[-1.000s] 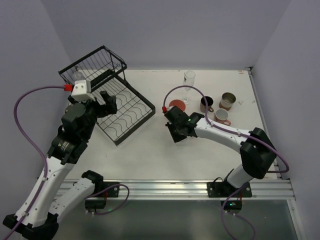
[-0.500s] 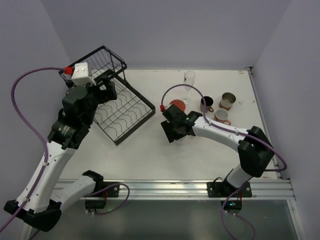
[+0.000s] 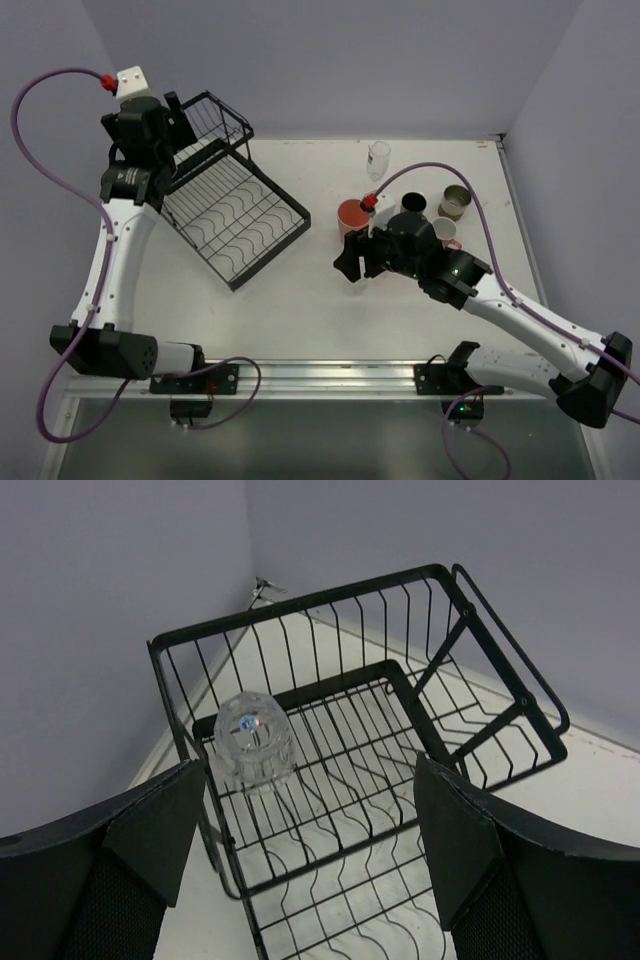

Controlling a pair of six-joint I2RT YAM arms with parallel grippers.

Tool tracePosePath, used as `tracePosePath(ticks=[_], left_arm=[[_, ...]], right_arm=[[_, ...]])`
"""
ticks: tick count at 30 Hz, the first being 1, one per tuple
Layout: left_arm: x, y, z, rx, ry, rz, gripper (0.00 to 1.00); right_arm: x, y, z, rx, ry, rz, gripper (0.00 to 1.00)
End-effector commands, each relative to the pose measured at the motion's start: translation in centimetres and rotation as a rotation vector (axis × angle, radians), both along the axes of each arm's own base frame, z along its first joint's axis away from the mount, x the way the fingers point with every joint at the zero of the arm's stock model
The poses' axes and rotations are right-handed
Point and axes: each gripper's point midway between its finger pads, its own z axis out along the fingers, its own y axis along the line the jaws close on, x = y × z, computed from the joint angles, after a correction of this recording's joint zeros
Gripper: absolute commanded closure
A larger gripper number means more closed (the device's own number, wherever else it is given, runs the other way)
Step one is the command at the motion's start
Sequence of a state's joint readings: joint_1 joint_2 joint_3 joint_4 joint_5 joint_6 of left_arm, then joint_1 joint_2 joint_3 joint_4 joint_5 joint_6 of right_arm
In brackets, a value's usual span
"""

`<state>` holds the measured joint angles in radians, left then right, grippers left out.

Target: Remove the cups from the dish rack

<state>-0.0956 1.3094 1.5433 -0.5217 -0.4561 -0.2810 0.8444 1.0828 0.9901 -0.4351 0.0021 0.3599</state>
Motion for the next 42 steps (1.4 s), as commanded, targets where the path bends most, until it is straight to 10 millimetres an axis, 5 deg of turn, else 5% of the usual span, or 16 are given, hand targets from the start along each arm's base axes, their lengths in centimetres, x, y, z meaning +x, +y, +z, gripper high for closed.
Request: tracePosePath(ticks=[1, 8, 12, 33, 36, 42], left_arm=[[1.6, 1.2, 0.9, -0.023, 0.011, 0.039, 0.09], [5.5, 3.1, -2.5, -0.035, 0.101, 0.072, 0.16], [6.1, 6.6, -4.2, -0.045, 0.147, 0.134, 0.2], [8.2, 6.7, -9.7, -0.056, 0.276, 0.086, 0.26], [8.6, 6.4, -10.0, -0.066, 0.271, 0.073, 0.3], [8.5, 6.4, -9.7, -0.067, 0.25, 0.075, 0.56]], right_arm=[[-1.0, 1.3, 1.1, 0.113, -0.025, 0.059, 0.33], [-2.2, 0.9, 0.9, 0.159, -0.033, 0.09, 0.34], [-2.5, 0.7, 1.4, 0.17, -0.043, 0.095, 0.34], [-2.6, 0.7, 2.0, 0.195, -0.059, 0.098, 0.34], [-2.7, 0.8, 1.9, 0.201, -0.053, 0.102, 0.34], [-2.7, 0.8, 1.6, 0.196, -0.048, 0.1, 0.34]])
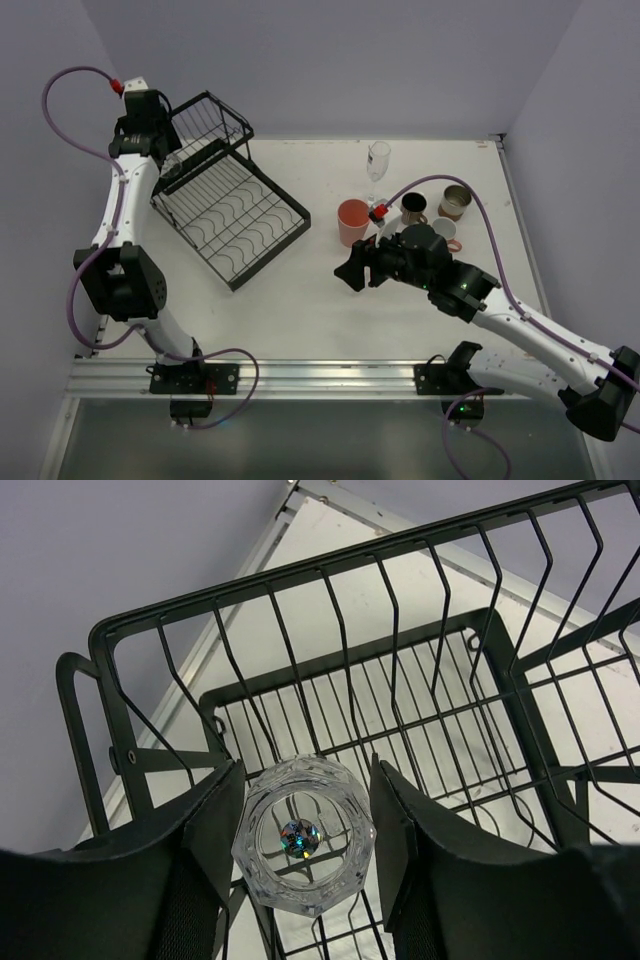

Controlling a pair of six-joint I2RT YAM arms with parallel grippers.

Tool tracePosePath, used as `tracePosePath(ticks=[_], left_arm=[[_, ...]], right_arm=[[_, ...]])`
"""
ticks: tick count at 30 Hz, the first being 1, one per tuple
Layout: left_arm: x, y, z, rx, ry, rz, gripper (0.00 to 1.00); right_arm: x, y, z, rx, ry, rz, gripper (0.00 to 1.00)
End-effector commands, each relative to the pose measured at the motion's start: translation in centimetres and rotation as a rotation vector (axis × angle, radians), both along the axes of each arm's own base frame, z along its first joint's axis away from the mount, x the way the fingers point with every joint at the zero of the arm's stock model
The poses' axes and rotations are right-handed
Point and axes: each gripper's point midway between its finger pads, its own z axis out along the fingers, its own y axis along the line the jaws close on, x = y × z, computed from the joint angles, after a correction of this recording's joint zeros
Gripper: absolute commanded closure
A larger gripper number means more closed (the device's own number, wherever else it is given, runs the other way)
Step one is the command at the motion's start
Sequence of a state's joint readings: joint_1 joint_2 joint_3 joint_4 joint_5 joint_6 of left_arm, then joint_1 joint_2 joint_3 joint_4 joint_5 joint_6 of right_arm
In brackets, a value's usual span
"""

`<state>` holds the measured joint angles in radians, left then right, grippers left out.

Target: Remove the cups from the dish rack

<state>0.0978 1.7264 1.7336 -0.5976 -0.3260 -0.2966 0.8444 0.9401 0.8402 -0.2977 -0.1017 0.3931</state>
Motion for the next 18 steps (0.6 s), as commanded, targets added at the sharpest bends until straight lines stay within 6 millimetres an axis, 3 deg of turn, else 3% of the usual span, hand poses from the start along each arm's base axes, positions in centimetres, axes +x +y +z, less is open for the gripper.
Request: tracePosePath(ticks=[1, 3, 8, 9, 10, 12, 14, 18], left_arm=[[0.1, 0.1, 2.0, 0.004, -0.06, -0.004, 0.58], [0.0, 0.0, 3.0, -0.001, -0.086, -0.008, 0.61], [-1.1, -3.3, 9.8, -0.091, -0.303, -0.135, 0.64], [-2.2, -4.2, 12.4, -0.107, -0.374, -0.175, 0.64], [-2.7, -6.0, 13.7, -0.155, -0.418, -0.246, 0.64], [-3.8, -7.9, 15.8, -0.195, -0.501, -0.324, 0.65], [-6.2, -10.0, 19.3, -0.249, -0.606, -0.422, 0.67], [-10.9, -13.9, 21.8, -0.34, -0.698, -0.6, 0.68]], right_arm=[[-0.3, 0.6, 1.1, 0.05, -0.02, 0.022, 0.34], [-0.2, 0.7, 1.4, 0.057, -0.025, 0.02, 0.34], [0.1, 1.0, 3.1, 0.119, -0.041, 0.005, 0.34], [-0.1, 1.0, 4.0, 0.153, -0.048, 0.005, 0.34], [-0.3, 1.2, 4.7, 0.198, -0.032, -0.004, 0.34], [-0.6, 1.7, 6.6, 0.283, -0.043, 0.01, 0.34], [-1.6, 2.4, 9.0, 0.394, -0.042, 0.062, 0.34], [-2.9, 3.5, 12.8, 0.557, -0.047, 0.15, 0.34]])
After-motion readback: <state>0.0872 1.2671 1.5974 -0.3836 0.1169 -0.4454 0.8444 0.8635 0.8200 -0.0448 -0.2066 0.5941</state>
